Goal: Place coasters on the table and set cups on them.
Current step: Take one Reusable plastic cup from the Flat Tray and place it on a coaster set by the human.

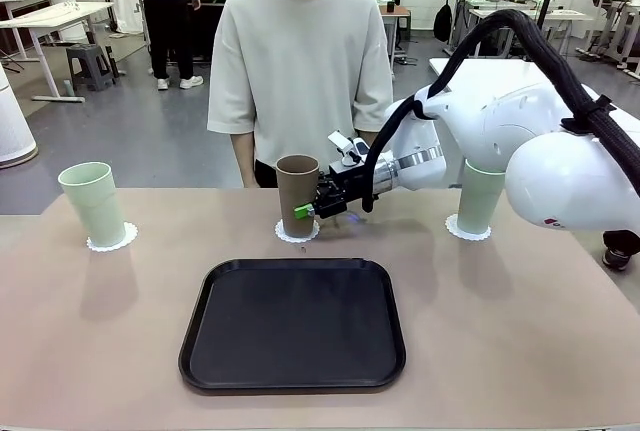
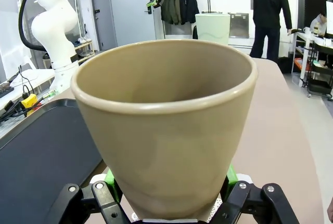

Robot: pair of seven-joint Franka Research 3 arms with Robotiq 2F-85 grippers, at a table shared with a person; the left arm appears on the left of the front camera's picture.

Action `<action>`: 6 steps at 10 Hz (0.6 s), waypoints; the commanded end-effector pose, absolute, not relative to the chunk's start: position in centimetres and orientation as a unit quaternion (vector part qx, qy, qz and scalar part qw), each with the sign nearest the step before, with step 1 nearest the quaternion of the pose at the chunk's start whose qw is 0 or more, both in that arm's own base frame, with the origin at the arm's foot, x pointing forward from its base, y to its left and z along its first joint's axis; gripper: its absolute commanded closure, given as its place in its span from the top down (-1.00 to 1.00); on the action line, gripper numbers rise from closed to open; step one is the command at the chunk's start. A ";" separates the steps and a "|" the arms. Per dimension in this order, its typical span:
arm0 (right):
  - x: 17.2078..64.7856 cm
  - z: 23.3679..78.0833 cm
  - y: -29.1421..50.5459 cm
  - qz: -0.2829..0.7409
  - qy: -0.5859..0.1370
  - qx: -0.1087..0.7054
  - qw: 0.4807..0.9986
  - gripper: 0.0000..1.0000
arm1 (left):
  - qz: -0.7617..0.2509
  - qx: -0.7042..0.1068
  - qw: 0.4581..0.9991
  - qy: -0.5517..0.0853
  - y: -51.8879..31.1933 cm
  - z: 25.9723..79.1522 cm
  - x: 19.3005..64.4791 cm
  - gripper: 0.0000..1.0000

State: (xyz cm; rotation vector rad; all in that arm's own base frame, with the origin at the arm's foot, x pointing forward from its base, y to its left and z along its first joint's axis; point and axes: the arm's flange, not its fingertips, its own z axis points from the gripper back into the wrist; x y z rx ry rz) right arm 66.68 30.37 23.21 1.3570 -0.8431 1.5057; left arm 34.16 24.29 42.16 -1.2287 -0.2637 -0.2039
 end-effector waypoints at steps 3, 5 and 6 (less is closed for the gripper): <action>67.9 23.5 30.6 0.617 -0.329 0.547 0.459 1.00 | -0.094 -0.576 0.802 -0.126 24.3 42.3 34.0 1.00; 67.9 23.6 30.5 0.617 -0.323 0.551 0.459 1.00 | -0.094 -0.576 0.802 -0.126 24.3 42.3 34.0 1.00; 68.0 23.7 30.3 0.617 -0.322 0.551 0.461 1.00 | -0.094 -0.576 0.802 -0.126 24.3 42.3 34.0 1.00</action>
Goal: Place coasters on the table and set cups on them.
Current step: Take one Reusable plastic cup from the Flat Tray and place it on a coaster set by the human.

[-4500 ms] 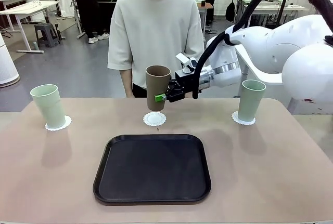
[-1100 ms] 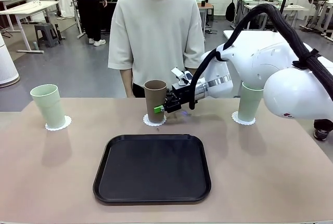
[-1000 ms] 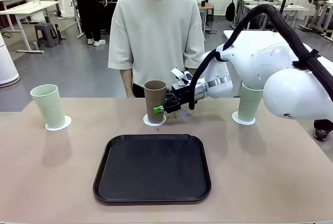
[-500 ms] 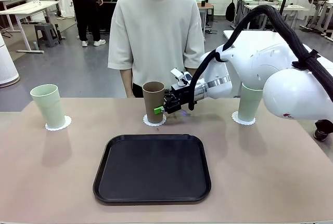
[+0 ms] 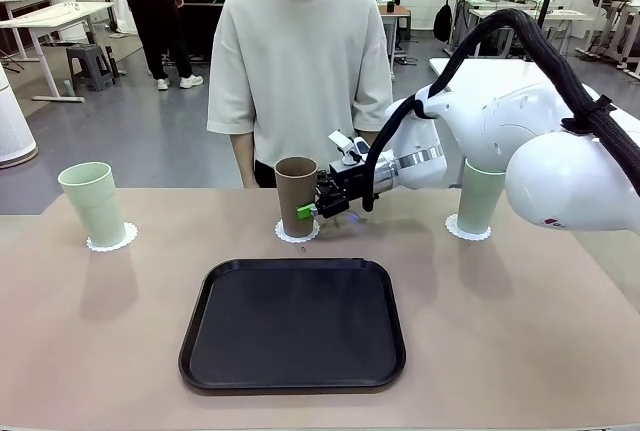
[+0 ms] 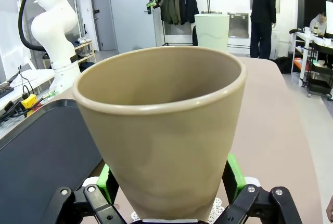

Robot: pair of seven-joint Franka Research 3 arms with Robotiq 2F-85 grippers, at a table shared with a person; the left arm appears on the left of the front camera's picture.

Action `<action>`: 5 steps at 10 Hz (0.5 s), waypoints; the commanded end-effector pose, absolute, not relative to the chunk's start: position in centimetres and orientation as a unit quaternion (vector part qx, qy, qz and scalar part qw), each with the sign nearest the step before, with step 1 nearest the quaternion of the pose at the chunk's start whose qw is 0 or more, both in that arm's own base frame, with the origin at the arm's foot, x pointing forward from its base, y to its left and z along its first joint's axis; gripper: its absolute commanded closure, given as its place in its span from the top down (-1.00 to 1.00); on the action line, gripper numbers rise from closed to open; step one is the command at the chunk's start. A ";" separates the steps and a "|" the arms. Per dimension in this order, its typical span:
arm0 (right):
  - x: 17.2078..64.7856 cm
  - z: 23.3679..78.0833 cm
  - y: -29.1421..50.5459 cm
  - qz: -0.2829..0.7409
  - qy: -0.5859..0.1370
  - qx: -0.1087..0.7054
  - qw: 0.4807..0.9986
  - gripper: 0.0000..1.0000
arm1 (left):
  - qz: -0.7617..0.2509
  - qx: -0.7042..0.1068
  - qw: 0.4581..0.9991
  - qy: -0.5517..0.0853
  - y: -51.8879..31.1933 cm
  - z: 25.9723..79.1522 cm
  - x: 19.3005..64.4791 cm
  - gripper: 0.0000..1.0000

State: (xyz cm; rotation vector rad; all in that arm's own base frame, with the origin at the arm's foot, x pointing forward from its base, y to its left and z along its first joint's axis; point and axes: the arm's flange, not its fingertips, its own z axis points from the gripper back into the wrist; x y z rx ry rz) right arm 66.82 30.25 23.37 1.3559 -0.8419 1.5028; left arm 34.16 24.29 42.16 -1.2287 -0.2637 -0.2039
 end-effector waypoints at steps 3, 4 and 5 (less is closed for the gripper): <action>68.2 24.0 29.1 0.613 -0.311 0.552 0.472 1.00 | -0.094 -0.576 0.802 -0.126 24.3 42.3 34.0 1.00; 68.2 24.1 28.7 0.613 -0.309 0.551 0.475 1.00 | -0.094 -0.576 0.802 -0.126 24.3 42.3 34.0 1.00; 68.2 24.3 28.4 0.615 -0.309 0.549 0.474 1.00 | -0.094 -0.576 0.802 -0.126 24.3 42.3 34.0 1.00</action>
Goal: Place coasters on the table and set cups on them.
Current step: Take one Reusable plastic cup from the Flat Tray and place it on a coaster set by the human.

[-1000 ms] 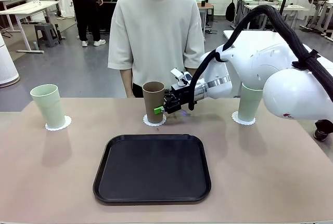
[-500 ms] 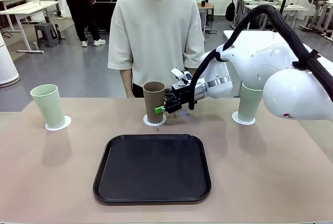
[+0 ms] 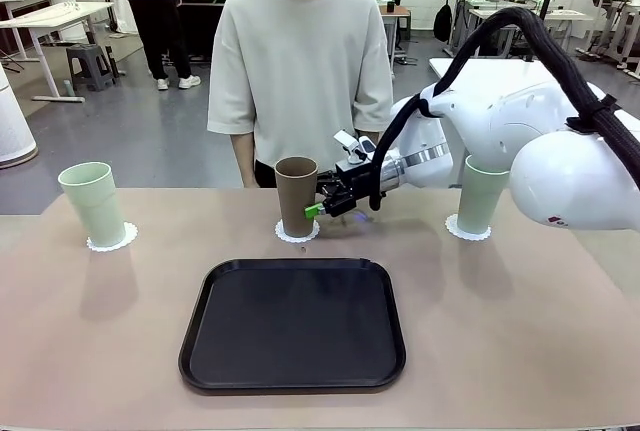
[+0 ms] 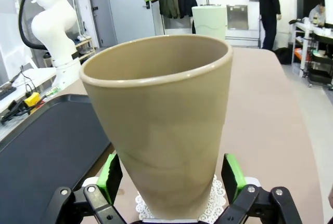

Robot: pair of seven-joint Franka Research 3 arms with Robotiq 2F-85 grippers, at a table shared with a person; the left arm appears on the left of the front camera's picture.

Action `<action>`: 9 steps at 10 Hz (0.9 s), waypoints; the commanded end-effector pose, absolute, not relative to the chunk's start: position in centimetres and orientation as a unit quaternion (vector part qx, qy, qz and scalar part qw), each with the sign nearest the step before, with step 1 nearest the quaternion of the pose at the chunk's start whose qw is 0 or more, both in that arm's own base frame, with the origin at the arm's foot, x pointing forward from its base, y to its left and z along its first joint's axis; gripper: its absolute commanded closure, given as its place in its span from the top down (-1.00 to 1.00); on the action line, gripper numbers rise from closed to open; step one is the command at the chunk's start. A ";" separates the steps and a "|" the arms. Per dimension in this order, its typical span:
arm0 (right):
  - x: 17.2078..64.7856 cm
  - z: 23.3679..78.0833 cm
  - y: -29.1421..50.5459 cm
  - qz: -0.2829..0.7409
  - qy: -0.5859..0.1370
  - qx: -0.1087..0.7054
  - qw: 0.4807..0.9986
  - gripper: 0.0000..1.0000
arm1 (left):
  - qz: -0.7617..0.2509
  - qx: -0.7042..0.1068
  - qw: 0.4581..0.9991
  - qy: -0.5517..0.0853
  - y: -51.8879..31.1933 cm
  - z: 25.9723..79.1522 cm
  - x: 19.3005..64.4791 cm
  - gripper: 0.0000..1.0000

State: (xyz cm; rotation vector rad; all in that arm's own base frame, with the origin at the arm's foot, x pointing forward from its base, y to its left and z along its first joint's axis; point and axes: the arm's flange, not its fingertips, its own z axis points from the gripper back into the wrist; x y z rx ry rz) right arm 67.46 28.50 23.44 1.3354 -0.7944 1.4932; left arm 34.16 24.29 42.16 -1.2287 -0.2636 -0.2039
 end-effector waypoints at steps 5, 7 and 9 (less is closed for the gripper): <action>68.2 25.6 26.7 0.622 -0.305 0.532 0.487 1.00 | -0.094 -0.576 0.802 -0.126 24.3 42.3 34.0 1.00; 68.1 26.0 25.9 0.627 -0.298 0.520 0.497 1.00 | -0.094 -0.576 0.802 -0.126 24.3 42.3 34.0 1.00; 67.8 26.7 25.0 0.639 -0.280 0.499 0.514 1.00 | -0.094 -0.576 0.802 -0.126 24.3 42.3 34.0 1.00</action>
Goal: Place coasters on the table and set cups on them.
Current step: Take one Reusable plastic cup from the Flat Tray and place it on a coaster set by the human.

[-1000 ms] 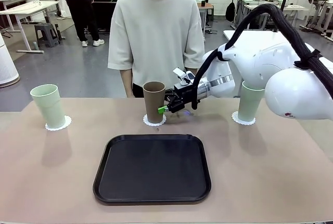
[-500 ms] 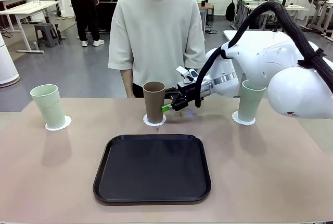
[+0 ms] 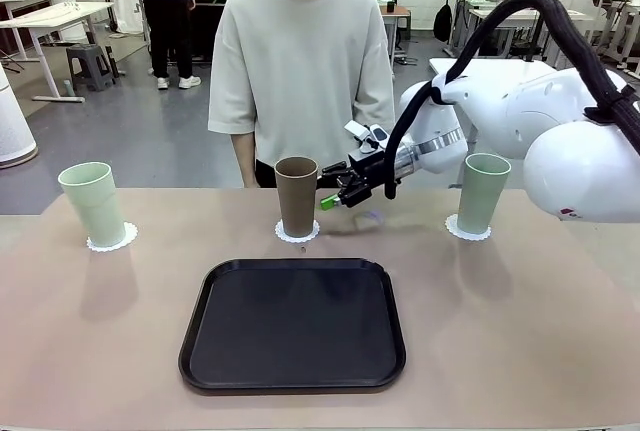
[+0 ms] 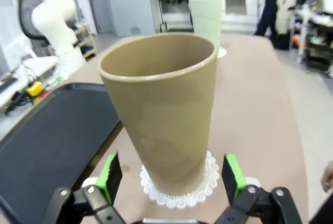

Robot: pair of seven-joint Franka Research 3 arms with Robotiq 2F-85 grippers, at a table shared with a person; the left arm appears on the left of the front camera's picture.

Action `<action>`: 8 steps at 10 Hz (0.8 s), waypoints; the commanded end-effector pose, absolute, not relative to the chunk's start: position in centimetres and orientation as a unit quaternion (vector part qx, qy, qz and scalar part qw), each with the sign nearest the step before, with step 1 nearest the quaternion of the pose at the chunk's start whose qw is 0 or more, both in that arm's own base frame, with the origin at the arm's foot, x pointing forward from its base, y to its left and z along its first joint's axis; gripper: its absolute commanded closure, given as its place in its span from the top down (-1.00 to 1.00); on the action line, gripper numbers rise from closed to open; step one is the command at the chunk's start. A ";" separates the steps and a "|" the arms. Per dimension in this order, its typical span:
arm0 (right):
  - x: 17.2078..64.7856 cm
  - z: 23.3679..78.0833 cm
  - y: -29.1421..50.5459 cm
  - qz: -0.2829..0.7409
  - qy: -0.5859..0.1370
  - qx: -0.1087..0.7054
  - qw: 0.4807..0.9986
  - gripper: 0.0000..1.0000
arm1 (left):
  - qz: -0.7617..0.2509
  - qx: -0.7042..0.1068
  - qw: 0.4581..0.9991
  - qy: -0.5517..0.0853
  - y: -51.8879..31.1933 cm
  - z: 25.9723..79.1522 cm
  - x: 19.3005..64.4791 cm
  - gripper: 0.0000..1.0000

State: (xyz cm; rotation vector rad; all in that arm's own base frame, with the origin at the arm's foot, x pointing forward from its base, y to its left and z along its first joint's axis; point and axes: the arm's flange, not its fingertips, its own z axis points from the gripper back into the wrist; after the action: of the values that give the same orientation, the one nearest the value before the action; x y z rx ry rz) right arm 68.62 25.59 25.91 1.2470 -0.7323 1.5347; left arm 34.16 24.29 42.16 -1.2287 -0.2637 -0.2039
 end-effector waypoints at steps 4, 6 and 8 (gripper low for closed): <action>67.2 29.3 22.2 0.658 -0.245 0.446 0.555 1.00 | -0.094 -0.576 0.802 -0.126 24.3 42.3 34.0 1.00; 66.0 32.0 21.5 0.672 -0.228 0.415 0.570 1.00 | -0.094 -0.576 0.802 -0.126 24.3 42.3 34.0 1.00; 63.3 36.4 21.5 0.695 -0.204 0.370 0.582 1.00 | -0.094 -0.576 0.802 -0.126 24.3 42.3 34.0 1.00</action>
State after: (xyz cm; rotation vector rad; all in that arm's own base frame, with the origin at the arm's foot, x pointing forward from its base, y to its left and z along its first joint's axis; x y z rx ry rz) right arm 66.39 21.44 34.64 0.9455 -0.5357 1.6211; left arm 34.16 24.29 42.15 -1.2288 -0.2634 -0.2039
